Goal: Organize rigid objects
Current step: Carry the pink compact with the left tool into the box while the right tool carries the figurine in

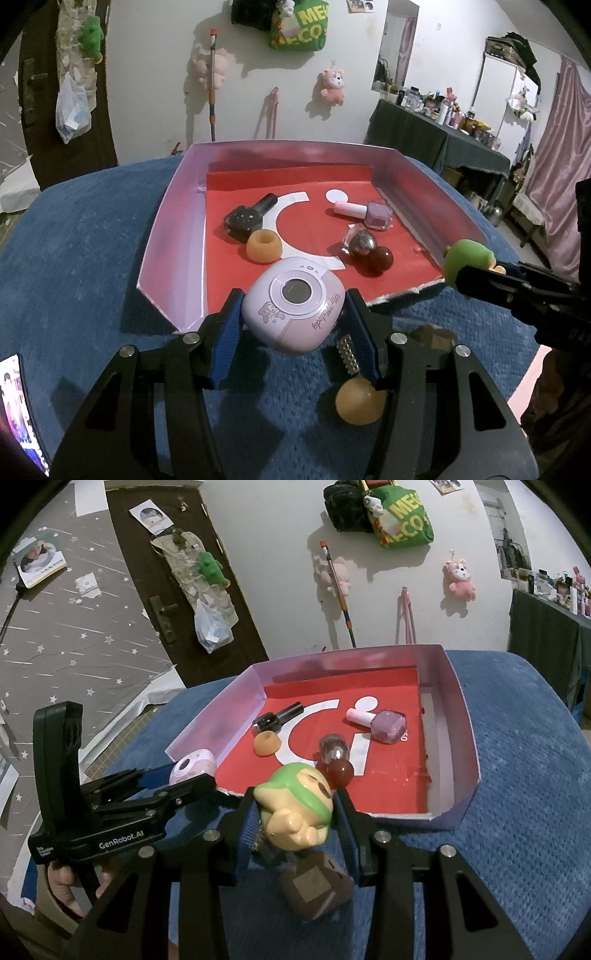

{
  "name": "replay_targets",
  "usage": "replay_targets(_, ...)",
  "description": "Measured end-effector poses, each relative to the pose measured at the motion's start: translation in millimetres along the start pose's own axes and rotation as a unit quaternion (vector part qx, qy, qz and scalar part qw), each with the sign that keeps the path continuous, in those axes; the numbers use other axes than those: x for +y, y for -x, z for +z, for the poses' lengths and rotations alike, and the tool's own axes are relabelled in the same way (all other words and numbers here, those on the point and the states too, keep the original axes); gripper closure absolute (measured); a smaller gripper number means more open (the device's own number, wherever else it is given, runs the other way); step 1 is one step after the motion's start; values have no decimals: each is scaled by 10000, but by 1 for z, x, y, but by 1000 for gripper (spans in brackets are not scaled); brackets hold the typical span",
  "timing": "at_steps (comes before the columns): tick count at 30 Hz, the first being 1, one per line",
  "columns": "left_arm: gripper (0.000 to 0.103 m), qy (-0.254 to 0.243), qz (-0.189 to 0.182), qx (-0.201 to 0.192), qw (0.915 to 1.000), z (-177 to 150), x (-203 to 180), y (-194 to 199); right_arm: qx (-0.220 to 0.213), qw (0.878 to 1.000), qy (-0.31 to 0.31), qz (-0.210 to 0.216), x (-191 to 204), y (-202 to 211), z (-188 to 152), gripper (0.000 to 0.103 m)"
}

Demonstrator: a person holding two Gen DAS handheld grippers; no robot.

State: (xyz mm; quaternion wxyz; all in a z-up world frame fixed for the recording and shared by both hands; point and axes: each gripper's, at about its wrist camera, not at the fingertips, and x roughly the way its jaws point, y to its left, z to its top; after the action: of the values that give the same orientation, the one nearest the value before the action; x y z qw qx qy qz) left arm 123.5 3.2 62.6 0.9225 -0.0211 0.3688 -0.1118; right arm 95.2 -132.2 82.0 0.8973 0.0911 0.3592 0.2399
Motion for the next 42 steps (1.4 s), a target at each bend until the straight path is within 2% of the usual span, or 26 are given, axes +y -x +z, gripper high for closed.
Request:
replay_targets(18,50,46,-97,370,9993,20,11,-42,292,9995,90,69,-5,-44,29,60)
replay_targets(33,50,121,-138,898,9958,19,20,-80,1017,9944,-51,286,-16,-100,30,60)
replay_targets(42,50,114,-1,904,9958,27,20,-91,1046,9944,-53,-125,-26,-110,35,60)
